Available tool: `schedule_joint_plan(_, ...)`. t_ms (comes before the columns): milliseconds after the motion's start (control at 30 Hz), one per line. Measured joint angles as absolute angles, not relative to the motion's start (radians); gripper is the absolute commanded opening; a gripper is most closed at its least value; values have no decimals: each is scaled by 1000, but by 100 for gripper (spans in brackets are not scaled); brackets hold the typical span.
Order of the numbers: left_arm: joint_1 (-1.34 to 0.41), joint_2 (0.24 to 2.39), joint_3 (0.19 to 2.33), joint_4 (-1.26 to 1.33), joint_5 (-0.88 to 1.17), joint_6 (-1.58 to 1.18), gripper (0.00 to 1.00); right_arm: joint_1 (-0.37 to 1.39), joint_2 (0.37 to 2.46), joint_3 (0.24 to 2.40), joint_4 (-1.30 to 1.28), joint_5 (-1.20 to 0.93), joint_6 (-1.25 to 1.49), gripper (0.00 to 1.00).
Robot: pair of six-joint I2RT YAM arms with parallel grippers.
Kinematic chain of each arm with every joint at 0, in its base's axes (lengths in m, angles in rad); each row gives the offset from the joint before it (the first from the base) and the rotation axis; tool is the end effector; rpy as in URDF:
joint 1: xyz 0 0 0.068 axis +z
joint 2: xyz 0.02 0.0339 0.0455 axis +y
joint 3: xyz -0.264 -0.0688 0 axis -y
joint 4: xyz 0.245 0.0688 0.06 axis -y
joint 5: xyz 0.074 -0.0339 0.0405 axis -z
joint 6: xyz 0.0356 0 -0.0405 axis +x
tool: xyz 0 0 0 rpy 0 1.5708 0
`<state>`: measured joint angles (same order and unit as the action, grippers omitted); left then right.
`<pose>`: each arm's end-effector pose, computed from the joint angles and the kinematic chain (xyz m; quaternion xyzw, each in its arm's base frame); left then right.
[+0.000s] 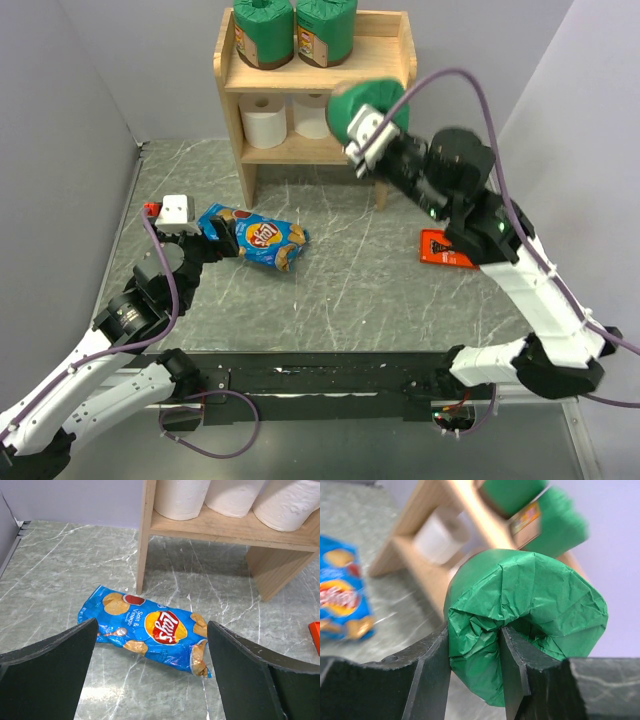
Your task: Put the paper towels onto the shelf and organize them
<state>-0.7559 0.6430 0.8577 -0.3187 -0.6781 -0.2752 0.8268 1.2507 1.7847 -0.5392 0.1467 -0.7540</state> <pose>0.1146 -0.0774 0.3721 -0.0495 0.7335 -0.0963 0.6710 0.1572 0.1631 0.5399 -0.4661 0.5342 -0.0263 0.7048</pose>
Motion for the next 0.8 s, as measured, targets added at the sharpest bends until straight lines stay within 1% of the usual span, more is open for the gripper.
schedule_joint_plan(133,-756,643,858,-319,-678,-275,97,742,1361,1932,-490,88,-802,41)
schedule_joint_plan(300,-756,643,858,-319,-677,-275,96,636,1452,2047,-473,-15,-807,42)
schedule_joint_plan(433,-756,643,858,-319,-677,-275,96,584,1529,2147,-471,-64,-805,42)
schedule_joint_plan(600,-756,643,858,-319,-677,-275,96,539,1578,2167,-465,-107,-797,43)
schedule_joint_plan(800,-756,643,858,-319,-677,-275,96,505,1649,2194,-465,-109,-797,45)
